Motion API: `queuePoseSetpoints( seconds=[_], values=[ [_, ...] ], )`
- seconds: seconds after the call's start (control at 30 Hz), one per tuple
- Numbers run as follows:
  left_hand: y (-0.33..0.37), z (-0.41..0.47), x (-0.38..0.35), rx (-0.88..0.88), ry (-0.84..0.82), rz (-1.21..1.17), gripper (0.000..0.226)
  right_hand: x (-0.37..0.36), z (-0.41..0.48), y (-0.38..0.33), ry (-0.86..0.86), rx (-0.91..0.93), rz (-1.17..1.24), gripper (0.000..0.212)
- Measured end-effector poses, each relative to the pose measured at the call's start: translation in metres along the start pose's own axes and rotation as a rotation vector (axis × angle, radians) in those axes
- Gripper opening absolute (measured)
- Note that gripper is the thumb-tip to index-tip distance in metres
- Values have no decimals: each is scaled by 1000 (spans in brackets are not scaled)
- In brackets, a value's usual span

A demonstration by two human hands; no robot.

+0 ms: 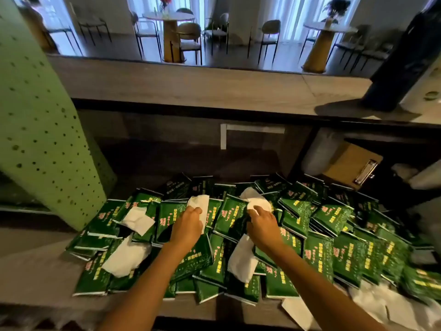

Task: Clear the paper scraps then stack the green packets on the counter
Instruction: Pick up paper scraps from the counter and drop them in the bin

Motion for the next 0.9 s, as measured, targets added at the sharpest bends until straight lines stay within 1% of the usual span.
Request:
queuePoseSetpoints(
  seconds=[0.03,0.13,0.23,0.37,0.47,0.57,0.67,0.77,0.83,0.9],
  values=[
    [-5,-1,-4,5,-16,45,40,-4,1,-5,10,8,1,42],
    [-16,-3,-14,-24,7,121,51,-8,5,-12,127,12,43,44],
    [-18,3,-23,-47,3,160,62,-12,14,-3,68,-51,-29,58],
    [-18,10,-33,-73,-9,188,67,-20,23,15,-47,-113,-91,68],
    [-16,13,-36,-108,2,232,54,-22,28,21,-55,-117,-101,65],
    [-15,19,-35,-130,0,259,42,-21,33,23,-23,-124,-134,44],
    [-13,26,-24,-120,54,239,30,-21,35,24,-8,-107,-147,28],
    [-8,33,-4,-90,169,145,26,-21,34,23,15,-91,-142,28],
    [1,36,10,-77,228,42,23,-22,34,23,20,-91,-119,33],
    [12,34,22,-54,271,-82,17,-24,33,22,39,-85,-91,32]
  ],
)
Point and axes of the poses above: each hand's wrist, its own z-axis towards the middle knuckle, its own x-axis out of the back of the hand, y = z × x, the point moved 6 cm from there along z, towards the middle knuckle, and after that the axes turned 14 degrees about y, right-handed, at the moved point
